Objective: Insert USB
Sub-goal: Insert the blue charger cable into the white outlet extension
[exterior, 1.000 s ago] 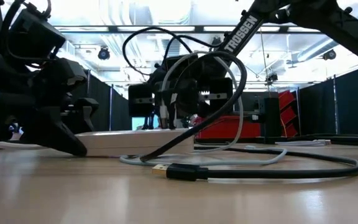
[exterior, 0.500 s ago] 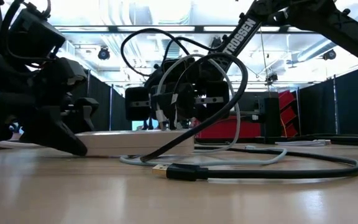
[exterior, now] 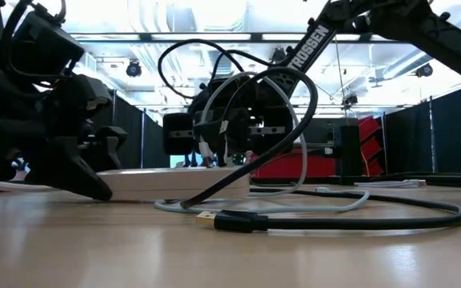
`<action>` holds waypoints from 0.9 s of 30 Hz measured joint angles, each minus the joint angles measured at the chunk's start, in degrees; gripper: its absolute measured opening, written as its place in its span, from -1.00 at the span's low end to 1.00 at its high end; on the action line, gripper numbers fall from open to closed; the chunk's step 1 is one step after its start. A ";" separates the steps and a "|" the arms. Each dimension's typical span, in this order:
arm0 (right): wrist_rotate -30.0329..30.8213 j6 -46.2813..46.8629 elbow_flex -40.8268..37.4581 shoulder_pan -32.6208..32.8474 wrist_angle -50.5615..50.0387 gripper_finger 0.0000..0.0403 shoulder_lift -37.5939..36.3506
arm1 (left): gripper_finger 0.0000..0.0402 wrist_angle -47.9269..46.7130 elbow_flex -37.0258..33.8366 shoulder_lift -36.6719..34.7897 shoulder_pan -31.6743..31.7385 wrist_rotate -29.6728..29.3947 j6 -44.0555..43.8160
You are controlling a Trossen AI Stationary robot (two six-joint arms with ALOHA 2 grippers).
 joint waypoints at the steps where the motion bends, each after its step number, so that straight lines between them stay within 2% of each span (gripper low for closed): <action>1: 0.00 0.20 0.00 -0.28 -0.03 -1.00 -0.05 | -0.04 0.00 0.00 0.00 0.00 0.13 -0.02; 15: -0.60 -1.46 0.02 0.73 -3.39 -1.00 -0.41 | -0.04 -0.11 0.00 -0.02 0.00 0.59 -0.04; 20: 2.56 -4.08 0.10 1.38 -3.48 -1.00 -0.45 | -0.04 -0.11 0.00 -0.04 0.00 0.73 -0.13; 27: 2.82 -3.76 0.09 0.45 -3.69 -1.00 -0.64 | -0.04 -0.21 0.02 -0.07 0.00 0.78 -0.34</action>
